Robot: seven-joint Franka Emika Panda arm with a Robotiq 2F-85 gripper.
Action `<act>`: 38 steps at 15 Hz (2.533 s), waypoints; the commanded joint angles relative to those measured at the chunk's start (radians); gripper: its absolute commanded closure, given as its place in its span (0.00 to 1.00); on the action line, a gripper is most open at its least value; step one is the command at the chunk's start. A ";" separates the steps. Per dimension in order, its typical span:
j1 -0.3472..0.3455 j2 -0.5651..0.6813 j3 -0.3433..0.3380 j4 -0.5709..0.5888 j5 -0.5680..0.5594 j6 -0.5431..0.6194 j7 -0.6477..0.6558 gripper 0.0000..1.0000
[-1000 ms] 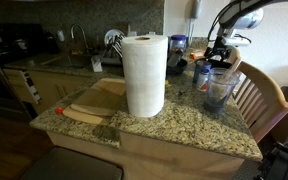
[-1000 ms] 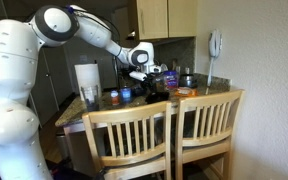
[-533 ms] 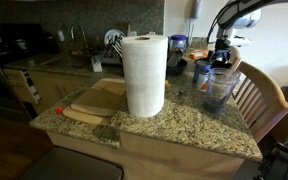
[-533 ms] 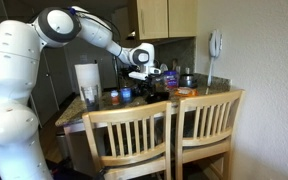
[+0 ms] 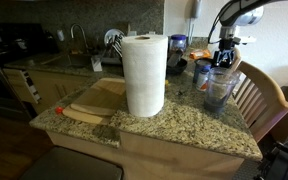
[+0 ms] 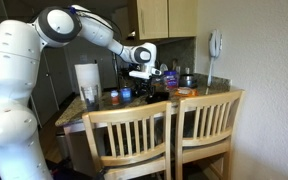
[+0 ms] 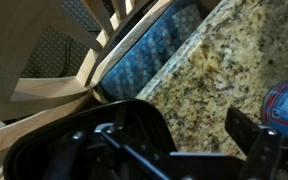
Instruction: Put the black dish on the blue can
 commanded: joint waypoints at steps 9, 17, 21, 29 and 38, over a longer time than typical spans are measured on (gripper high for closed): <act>-0.025 0.048 0.050 0.001 0.223 0.308 0.077 0.00; 0.009 0.113 0.025 0.048 -0.033 0.216 0.235 0.00; 0.011 0.119 0.024 0.059 -0.044 0.211 0.247 0.25; 0.018 0.141 0.023 0.107 -0.044 0.193 0.288 0.77; 0.054 0.157 0.006 0.132 -0.079 0.240 0.462 1.00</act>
